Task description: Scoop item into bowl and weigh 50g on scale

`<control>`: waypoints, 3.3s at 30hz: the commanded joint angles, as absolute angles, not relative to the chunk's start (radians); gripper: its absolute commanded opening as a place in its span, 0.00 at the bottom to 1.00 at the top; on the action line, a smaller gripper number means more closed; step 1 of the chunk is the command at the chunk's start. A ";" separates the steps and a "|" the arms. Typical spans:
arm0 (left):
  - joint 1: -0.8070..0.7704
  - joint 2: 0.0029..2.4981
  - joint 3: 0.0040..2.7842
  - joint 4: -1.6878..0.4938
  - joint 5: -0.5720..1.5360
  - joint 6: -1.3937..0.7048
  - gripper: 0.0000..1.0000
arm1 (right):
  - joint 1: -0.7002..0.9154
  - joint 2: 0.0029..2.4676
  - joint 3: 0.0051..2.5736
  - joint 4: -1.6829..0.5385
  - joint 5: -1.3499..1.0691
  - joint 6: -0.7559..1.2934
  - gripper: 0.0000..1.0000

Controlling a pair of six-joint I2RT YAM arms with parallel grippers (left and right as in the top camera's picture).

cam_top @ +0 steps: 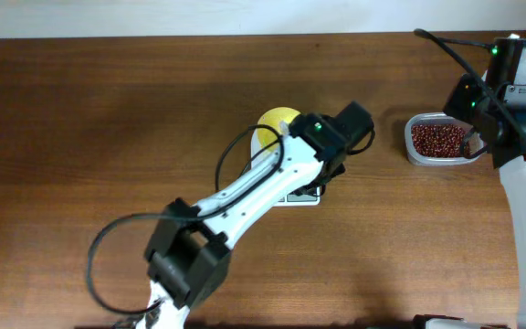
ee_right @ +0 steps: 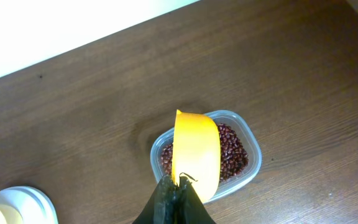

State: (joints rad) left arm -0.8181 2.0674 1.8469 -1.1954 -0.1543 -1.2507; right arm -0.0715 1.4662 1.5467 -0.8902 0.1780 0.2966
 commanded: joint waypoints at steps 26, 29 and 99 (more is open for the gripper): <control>-0.822 2.145 1.666 -1.076 -0.330 -1.399 0.00 | -0.075 1.462 1.549 -0.895 0.167 0.307 0.04; -0.822 2.145 1.636 -1.036 -0.330 -1.403 0.00 | -0.075 1.462 1.549 -0.898 0.168 0.307 0.04; -0.822 2.130 1.599 -1.019 -0.326 -1.446 0.00 | -0.113 1.462 1.549 -0.928 0.139 0.303 0.04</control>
